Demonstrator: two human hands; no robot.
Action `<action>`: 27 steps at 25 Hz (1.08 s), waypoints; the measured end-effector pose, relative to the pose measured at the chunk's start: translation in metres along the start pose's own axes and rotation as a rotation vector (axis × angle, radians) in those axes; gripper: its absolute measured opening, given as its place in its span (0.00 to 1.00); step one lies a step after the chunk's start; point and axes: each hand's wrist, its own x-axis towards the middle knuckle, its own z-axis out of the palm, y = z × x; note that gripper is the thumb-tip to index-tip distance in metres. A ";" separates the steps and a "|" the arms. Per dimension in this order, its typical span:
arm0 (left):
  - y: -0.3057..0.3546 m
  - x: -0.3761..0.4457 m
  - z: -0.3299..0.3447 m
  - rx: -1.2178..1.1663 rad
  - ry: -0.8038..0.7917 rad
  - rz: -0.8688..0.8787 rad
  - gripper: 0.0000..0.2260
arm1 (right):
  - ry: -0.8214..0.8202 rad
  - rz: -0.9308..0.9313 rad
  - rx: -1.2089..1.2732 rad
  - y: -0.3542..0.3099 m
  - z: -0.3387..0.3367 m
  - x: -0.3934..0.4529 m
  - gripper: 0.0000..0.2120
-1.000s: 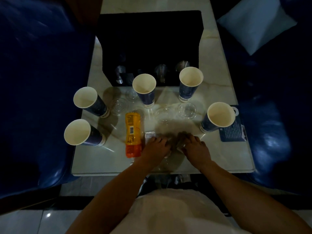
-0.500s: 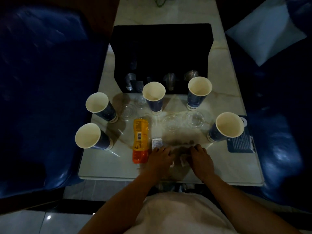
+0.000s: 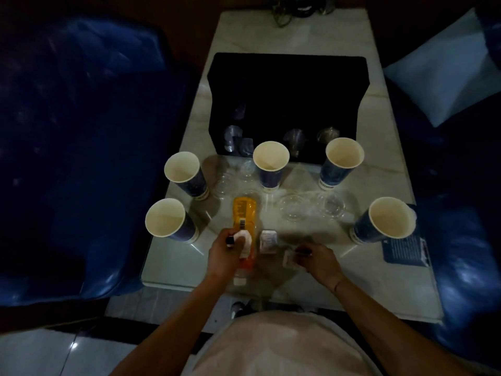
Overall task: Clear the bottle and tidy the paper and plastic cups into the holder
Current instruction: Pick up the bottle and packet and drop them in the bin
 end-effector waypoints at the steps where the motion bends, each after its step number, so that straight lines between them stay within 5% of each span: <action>1: 0.001 0.006 -0.004 0.001 0.012 -0.014 0.05 | -0.005 -0.022 0.000 -0.008 0.004 0.004 0.11; 10: -0.003 0.028 -0.008 0.190 -0.006 -0.105 0.11 | -0.037 -0.012 0.036 -0.047 0.039 0.037 0.12; 15: -0.007 0.031 -0.007 0.172 0.007 -0.120 0.19 | -0.036 -0.041 -0.126 -0.044 0.047 0.036 0.20; 20: -0.010 0.037 -0.001 0.123 -0.166 -0.246 0.23 | -0.029 -0.044 -0.403 -0.044 0.049 0.038 0.20; 27: -0.010 0.034 0.004 0.033 -0.223 -0.278 0.12 | -0.013 0.081 -0.130 -0.039 0.052 0.027 0.14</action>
